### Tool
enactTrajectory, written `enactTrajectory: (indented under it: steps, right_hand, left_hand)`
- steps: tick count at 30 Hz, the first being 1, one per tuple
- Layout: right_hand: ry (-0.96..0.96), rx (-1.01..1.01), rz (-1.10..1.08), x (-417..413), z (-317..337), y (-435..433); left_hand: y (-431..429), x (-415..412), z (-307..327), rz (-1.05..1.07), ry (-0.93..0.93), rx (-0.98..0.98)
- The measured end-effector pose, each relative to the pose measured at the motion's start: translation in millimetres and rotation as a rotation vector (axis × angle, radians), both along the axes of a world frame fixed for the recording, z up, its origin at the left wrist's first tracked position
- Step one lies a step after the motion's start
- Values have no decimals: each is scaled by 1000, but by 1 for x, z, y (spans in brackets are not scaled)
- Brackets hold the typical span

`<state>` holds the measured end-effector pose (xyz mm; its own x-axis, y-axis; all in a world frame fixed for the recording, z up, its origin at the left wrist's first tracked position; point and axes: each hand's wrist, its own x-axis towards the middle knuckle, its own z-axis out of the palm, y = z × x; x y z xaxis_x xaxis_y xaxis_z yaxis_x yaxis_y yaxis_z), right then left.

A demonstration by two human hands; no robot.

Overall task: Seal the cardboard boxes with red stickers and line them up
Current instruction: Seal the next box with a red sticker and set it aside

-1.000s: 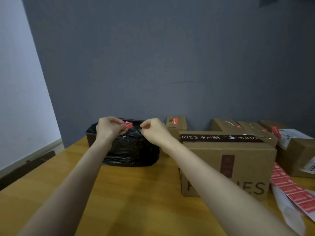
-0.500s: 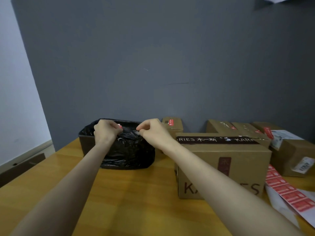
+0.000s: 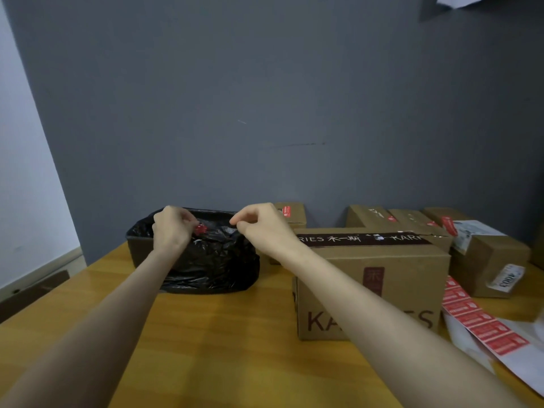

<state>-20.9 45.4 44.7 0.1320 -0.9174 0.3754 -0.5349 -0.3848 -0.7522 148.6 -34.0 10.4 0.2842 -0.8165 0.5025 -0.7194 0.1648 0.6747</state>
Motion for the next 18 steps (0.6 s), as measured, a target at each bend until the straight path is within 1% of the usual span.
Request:
enactTrajectory:
  steps: [2,6,9,12,14,18]
  right_hand:
    - [-3,-4,-10,-3,1,0]
    - [-6,7,-23,-8,2,-1]
    - [-16,11,-21,-9,2,2]
    - [-40,2,-17,-14,4,6]
    - [-114,-27,-33,-21,7,9]
    - [-235,-129,-135,-53,12,17]
  left_hand:
    - [-3,0,1,-21,-29,50]
    - [-5,-1,3,-79,-7,163]
    - [0,-4,4,-122,-28,214]
    - [9,-9,9,-194,-10,177]
    - [18,-19,12,-268,-12,117]
    - [44,-58,20,-451,-55,10]
